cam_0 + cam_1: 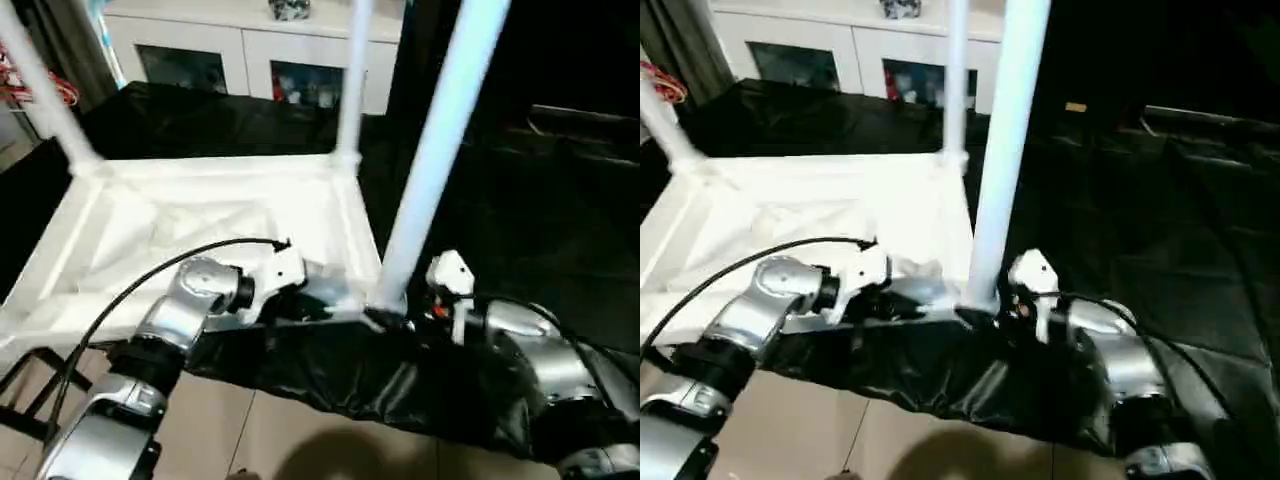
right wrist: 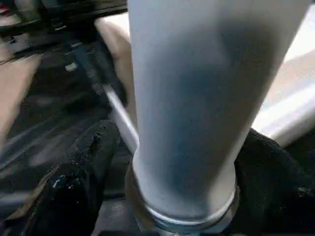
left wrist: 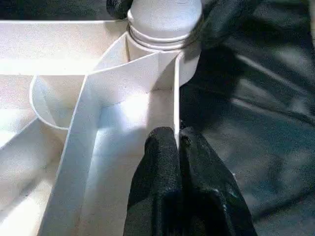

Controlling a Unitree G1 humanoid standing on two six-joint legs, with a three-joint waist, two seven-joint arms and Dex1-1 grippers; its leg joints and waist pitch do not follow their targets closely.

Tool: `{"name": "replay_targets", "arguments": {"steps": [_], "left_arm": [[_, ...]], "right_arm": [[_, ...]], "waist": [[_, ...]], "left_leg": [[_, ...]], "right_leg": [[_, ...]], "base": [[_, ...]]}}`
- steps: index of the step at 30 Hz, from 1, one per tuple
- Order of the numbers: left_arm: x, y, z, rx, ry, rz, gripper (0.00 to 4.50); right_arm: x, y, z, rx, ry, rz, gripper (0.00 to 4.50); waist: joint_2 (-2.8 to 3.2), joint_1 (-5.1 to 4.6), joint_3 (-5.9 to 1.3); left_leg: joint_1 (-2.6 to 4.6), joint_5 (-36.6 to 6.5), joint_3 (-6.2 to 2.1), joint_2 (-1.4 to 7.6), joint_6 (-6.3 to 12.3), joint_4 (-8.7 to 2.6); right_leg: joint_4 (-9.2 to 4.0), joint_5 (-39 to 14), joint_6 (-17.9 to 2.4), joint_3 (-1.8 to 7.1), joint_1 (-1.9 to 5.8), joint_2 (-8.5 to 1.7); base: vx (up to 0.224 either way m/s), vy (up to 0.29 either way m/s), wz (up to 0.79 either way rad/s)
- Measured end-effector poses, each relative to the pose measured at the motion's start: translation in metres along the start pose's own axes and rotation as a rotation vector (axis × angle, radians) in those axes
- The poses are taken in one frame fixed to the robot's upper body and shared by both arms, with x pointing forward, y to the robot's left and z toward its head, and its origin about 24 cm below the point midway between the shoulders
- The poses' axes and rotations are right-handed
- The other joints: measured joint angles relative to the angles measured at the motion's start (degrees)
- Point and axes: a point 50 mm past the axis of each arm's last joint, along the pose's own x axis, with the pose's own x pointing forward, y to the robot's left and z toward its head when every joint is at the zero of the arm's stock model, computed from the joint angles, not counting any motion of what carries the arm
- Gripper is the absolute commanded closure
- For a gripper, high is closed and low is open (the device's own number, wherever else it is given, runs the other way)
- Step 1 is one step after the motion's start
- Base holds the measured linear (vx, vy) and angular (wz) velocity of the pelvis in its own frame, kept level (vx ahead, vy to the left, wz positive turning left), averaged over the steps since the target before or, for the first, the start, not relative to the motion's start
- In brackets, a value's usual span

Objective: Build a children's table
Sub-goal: Rotate leg to tighten

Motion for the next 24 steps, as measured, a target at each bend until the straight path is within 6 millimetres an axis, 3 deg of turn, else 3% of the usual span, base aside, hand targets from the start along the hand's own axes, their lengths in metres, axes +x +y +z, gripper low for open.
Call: {"name": "replay_targets", "arguments": {"steps": [8, 15, 24], "left_arm": [[-0.002, -0.006, -0.001, 0.020, 0.005, -0.111, 4.50], [-0.003, -0.006, -0.002, 0.031, 0.004, -0.120, 4.50], [-0.006, -0.004, -0.005, 0.026, 0.004, -0.095, 4.50]], "right_arm": [[-0.003, 0.009, 0.002, -0.021, 0.048, 0.177, 0.94], [-0.001, 0.010, 0.003, -0.024, 0.049, 0.184, 1.64], [0.007, 0.010, 0.002, -0.004, 0.016, 0.133, 1.96]], "waist": [[-0.02, 1.21, 0.01], [0.00, 1.50, 0.00], [-0.02, 1.25, -0.02]], "left_leg": [[-0.14, -0.03, 0.08, 0.23, -0.08, 0.25], [-0.15, -0.02, 0.10, 0.28, -0.09, 0.27], [-0.04, -0.01, 0.11, 0.32, -0.13, 0.27]], "right_leg": [[0.10, 0.01, -0.01, -0.09, -0.02, 0.00], [0.16, 0.01, -0.01, -0.14, -0.02, 0.00], [0.33, 0.01, -0.01, -0.14, -0.02, 0.01]], "base": [[0.000, 0.000, 0.00], [0.000, 0.000, 0.00], [0.000, 0.000, 0.00]]}}
